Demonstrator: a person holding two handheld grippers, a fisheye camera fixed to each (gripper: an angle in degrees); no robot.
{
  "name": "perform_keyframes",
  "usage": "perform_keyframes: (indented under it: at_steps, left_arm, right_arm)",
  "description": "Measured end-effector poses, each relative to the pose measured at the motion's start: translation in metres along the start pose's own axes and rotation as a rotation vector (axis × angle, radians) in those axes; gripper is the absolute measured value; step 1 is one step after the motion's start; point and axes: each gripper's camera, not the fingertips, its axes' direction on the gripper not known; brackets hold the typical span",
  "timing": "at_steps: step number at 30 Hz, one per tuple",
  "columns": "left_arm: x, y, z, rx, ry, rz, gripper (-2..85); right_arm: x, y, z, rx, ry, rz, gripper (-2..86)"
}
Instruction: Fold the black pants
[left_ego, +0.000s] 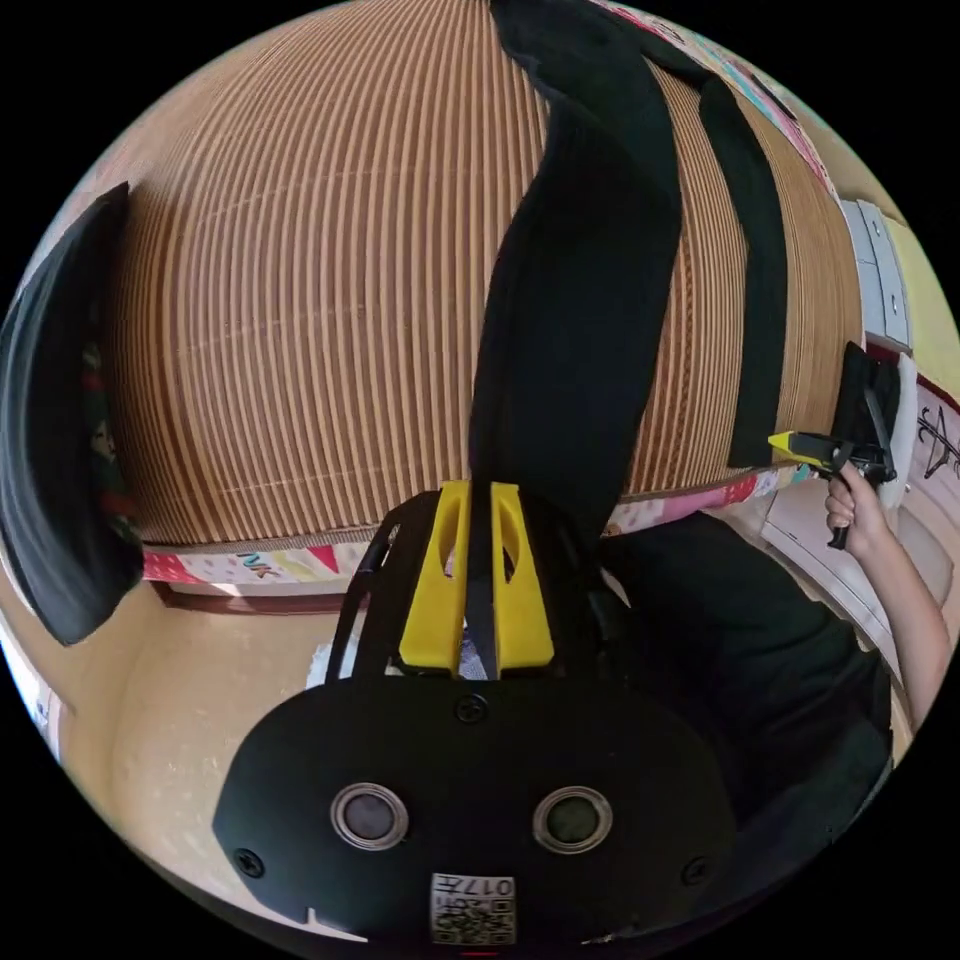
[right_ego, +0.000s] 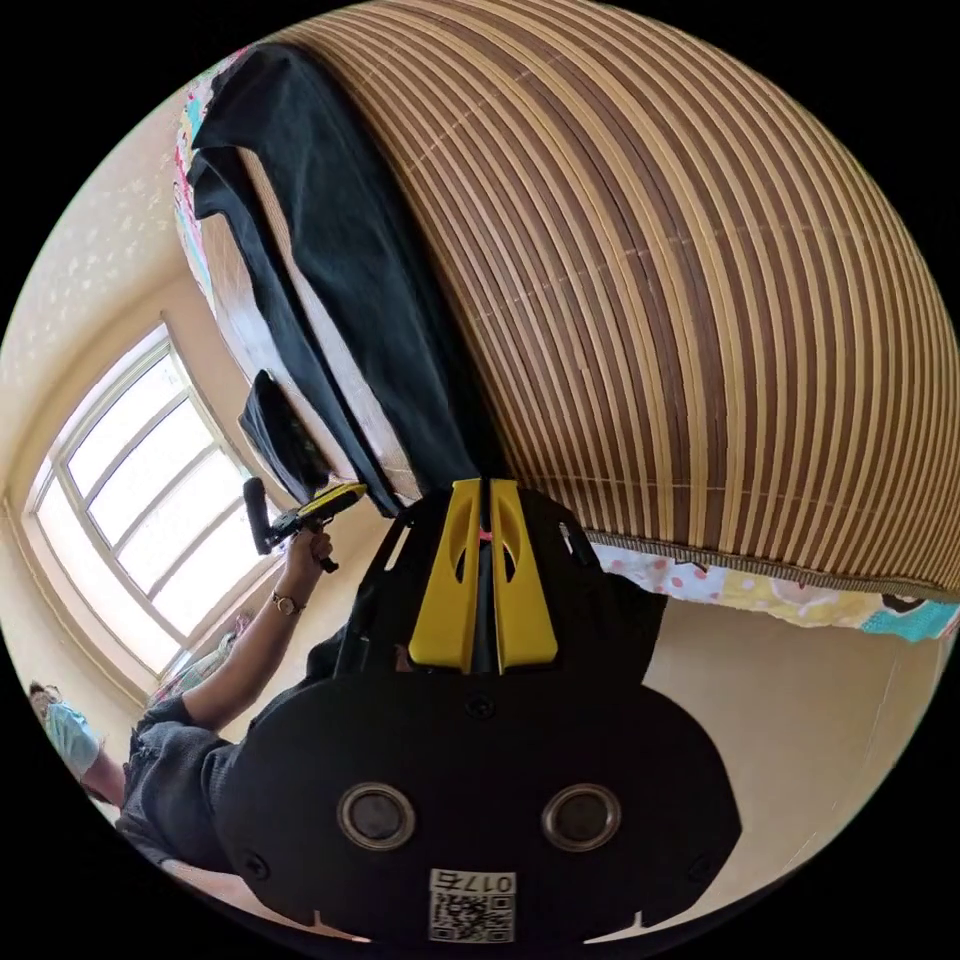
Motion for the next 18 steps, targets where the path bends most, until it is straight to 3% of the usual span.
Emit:
perform_keyframes:
  at_steps: [2, 4, 6, 10, 12, 16, 18]
  left_arm:
    - [-0.007, 0.016, -0.003, 0.004, 0.191, 0.039, 1.3]
    - [-0.012, 0.045, -0.015, 0.13, 0.382, 0.112, 0.4]
    - [-0.038, 0.078, -0.012, 0.234, 0.492, -0.003, -0.2]
    - [-0.079, 0.122, 0.002, 0.256, 0.407, -0.418, -0.6]
    - [-0.081, 0.147, 0.001, 0.197, 0.253, -0.575, -0.8]
    - [-0.071, 0.175, -0.023, 0.311, 0.232, -0.527, -0.7]
    - [-0.061, 0.184, -0.038, 0.362, 0.206, -0.457, -0.6]
  right_arm:
    - [0.005, 0.012, -0.022, -0.015, -0.126, -0.126, 2.1]
    - [0.014, 0.023, -0.038, -0.02, -0.2, -0.174, 1.8]
    - [0.032, 0.03, -0.054, -0.002, -0.158, -0.129, 1.7]
    - [0.056, 0.045, -0.09, 0.043, -0.061, -0.091, 1.4]
    - [0.056, 0.052, -0.098, 0.037, -0.043, -0.112, 1.4]
    - [0.066, 0.073, -0.102, -0.014, 0.291, -0.047, 1.5]
    - [0.08, 0.08, -0.105, -0.054, 0.295, 0.023, 1.5]
